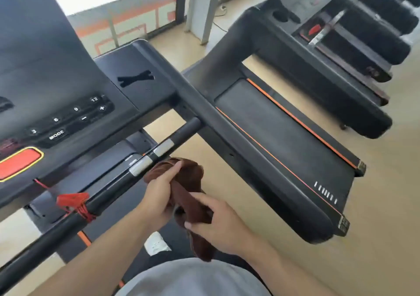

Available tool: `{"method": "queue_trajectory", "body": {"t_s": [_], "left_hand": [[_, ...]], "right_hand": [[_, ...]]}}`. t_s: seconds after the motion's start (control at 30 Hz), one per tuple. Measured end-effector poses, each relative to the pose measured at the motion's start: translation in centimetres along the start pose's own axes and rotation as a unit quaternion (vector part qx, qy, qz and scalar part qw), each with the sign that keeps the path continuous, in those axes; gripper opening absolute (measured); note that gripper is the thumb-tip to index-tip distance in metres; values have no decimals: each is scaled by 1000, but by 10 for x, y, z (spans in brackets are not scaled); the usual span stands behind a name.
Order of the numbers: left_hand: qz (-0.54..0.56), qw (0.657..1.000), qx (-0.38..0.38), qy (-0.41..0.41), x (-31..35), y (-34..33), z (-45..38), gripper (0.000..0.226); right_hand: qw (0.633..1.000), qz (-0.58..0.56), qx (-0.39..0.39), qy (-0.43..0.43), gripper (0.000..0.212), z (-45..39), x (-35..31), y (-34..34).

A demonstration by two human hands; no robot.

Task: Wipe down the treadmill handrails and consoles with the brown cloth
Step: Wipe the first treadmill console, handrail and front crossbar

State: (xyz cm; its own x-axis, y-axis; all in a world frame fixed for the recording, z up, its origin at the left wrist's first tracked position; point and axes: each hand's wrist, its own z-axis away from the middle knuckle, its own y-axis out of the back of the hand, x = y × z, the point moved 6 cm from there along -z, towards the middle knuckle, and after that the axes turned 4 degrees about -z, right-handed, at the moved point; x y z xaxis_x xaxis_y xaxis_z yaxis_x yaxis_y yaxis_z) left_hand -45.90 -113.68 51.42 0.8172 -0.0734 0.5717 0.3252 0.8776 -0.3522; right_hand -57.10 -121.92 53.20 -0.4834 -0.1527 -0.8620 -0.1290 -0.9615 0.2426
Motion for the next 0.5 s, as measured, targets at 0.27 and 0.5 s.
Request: {"method": "queue_trajectory", "body": {"t_s": [0.27,0.5], "left_hand": [[-242,961,-124,-48,-50,-80,24,19],[-384,902,-158,-115,-88,-134,45,14]], "right_hand": [[913,-159,374,-26,39,78,36,87],[951,-107,288,31,17,124,57,134]]}}
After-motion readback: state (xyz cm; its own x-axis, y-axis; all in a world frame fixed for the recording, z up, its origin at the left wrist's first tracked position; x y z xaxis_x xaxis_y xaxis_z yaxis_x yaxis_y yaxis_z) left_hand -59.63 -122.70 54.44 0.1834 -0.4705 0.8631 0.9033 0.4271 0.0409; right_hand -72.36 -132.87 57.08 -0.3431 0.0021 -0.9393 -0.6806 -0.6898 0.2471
